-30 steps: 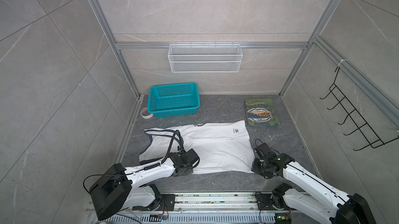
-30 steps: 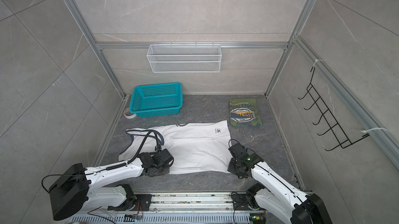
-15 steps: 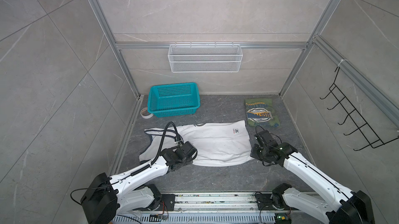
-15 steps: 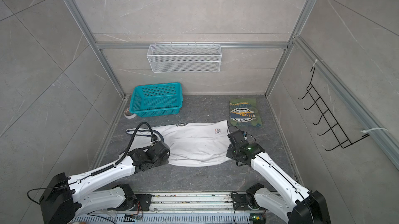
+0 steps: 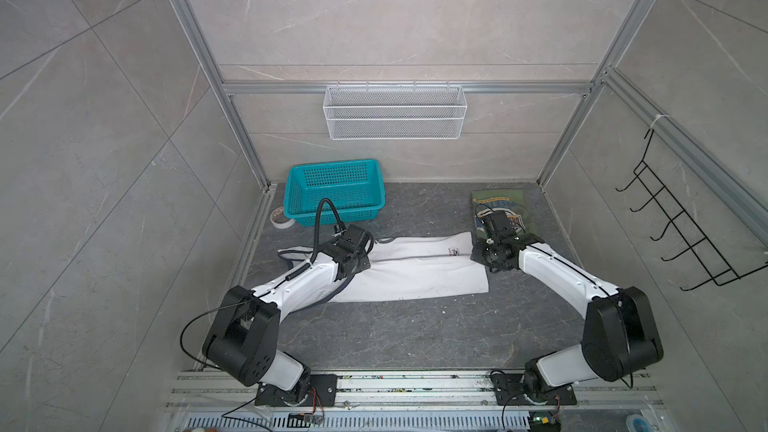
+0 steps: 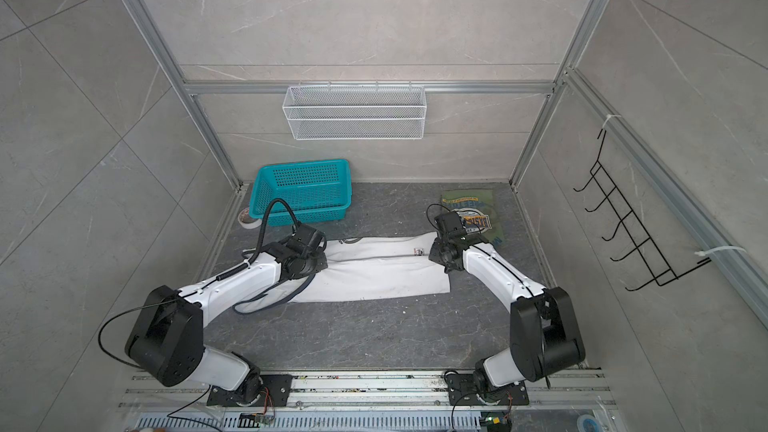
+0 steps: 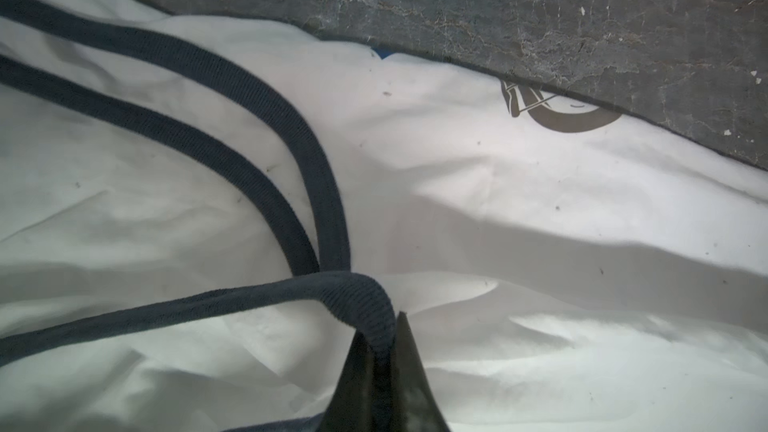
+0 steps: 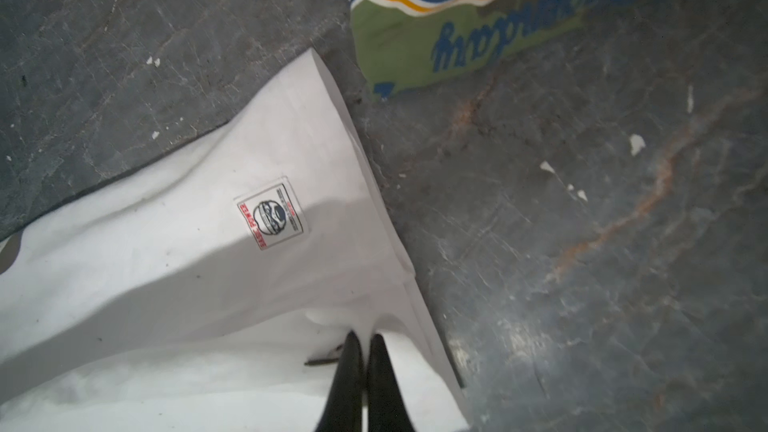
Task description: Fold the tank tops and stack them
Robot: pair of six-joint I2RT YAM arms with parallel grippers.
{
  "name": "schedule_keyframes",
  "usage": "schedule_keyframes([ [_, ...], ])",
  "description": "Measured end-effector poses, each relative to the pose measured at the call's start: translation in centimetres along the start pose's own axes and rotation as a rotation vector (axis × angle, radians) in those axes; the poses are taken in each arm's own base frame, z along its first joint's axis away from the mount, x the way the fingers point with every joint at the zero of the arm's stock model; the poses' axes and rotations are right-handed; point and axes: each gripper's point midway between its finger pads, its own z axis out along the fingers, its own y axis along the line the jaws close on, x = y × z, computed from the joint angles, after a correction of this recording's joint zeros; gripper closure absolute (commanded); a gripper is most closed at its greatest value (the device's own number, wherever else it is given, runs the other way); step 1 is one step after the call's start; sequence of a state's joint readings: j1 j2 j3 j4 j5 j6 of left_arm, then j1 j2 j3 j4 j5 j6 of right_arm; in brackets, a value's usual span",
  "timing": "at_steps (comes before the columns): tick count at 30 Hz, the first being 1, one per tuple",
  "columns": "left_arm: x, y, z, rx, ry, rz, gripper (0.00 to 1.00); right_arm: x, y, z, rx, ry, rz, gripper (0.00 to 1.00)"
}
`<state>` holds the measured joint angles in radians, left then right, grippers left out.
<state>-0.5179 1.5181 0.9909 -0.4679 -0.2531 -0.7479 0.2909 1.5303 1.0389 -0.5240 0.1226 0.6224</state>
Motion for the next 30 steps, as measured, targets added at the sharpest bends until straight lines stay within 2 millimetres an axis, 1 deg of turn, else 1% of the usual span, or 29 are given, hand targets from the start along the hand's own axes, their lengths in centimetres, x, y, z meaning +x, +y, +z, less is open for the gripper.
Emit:
schedule_keyframes([
  [5,-1.6,-0.4,1.8,-0.011,0.019,-0.001,1.00,-1.1,0.6,1.8,0.010,0.009,-0.009,1.00],
  [11,-2.1,-0.3,3.9,-0.036,0.047,-0.004,1.00,-1.9,1.1,3.6,0.020,0.021,-0.013,1.00],
  [12,-2.1,-0.3,4.3,-0.039,0.056,-0.005,1.00,-1.9,1.2,4.0,0.023,0.024,-0.014,0.96],
  [13,-2.0,-0.2,4.6,-0.043,0.061,-0.006,0.99,-1.9,1.2,4.2,0.025,0.028,-0.014,0.89],
  [14,-2.0,-0.2,4.8,-0.046,0.067,-0.008,0.95,-1.9,1.2,4.5,0.027,0.030,-0.017,0.81],
  [16,-2.0,-0.1,5.3,-0.051,0.077,-0.009,0.80,-2.0,1.2,4.9,0.036,0.036,-0.028,0.59],
  [18,-2.1,-0.2,5.5,-0.052,0.083,-0.001,0.68,-2.4,1.2,4.9,0.042,0.030,-0.033,0.48],
  [21,-2.9,-0.5,5.0,-0.049,0.079,0.015,0.55,-2.8,1.1,4.4,0.050,0.014,-0.043,0.42],
  [23,-3.6,-0.9,4.4,-0.040,0.062,0.026,0.51,-3.0,1.0,3.6,0.046,-0.002,-0.050,0.41],
  [25,-4.0,-0.9,3.3,-0.034,0.048,0.034,0.49,-2.8,1.3,2.2,0.026,-0.023,-0.064,0.41],
  [27,-4.2,-0.9,1.7,-0.021,0.029,0.041,0.49,-2.4,2.4,0.6,-0.010,-0.045,-0.093,0.41],
  [29,-4.2,-1.3,-0.1,0.009,0.003,0.047,0.49,-1.6,4.4,-0.5,-0.061,-0.049,-0.140,0.41],
  [30,-4.0,-1.8,-1.1,0.033,-0.008,0.056,0.49,-0.8,5.7,-0.8,-0.092,-0.041,-0.169,0.41],
])
